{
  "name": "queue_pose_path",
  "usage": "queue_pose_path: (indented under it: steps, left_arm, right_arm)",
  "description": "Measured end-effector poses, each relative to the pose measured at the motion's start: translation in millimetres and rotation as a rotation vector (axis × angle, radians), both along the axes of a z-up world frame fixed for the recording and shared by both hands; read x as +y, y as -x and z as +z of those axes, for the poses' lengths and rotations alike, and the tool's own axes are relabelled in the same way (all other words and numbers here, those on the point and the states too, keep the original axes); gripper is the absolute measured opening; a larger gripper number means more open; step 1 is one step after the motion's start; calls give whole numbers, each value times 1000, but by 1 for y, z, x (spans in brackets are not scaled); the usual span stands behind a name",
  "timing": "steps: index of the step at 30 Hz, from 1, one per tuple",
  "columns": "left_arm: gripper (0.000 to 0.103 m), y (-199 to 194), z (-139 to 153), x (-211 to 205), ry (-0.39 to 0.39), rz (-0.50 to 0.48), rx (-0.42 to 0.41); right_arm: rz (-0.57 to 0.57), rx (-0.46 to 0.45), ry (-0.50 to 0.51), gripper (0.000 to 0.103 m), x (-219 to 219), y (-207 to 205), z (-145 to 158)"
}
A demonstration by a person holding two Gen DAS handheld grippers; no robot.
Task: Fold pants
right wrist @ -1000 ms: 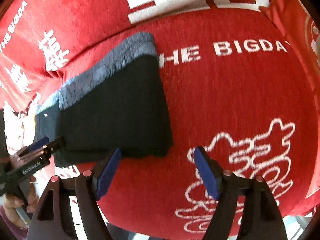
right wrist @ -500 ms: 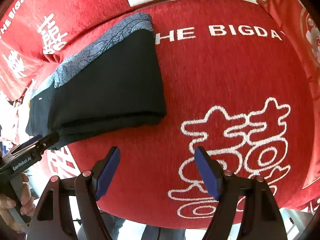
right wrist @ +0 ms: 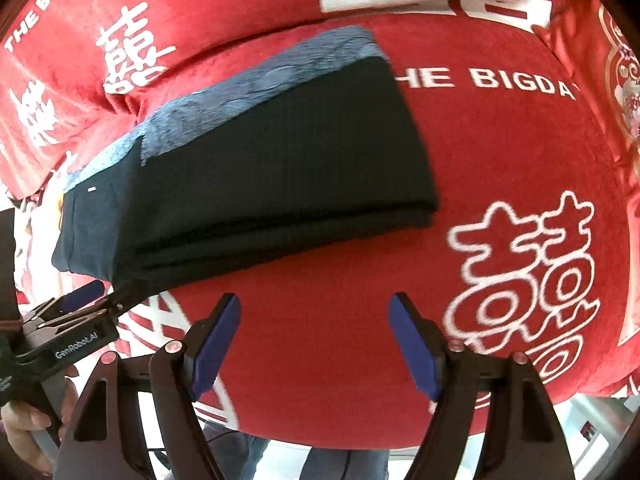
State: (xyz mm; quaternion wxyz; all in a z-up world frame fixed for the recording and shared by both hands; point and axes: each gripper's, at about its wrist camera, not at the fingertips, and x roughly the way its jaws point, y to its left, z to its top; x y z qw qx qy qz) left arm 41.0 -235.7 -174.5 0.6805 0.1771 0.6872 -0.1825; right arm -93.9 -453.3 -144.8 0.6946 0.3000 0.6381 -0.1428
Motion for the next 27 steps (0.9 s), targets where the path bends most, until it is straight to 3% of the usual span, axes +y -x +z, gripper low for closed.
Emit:
queue_pose_path:
  steps: [8, 19, 27]
  left_arm:
    - [82, -32, -1, 60, 16, 24, 0]
    - [82, -67, -11, 155, 36, 236, 3]
    - [82, -92, -16, 213, 127, 389, -12]
  right_arm:
    - [36, 20, -5, 79, 64, -40, -2]
    - [262, 30, -12, 79, 150, -108, -4]
    - [368, 56, -10, 79, 185, -130, -7]
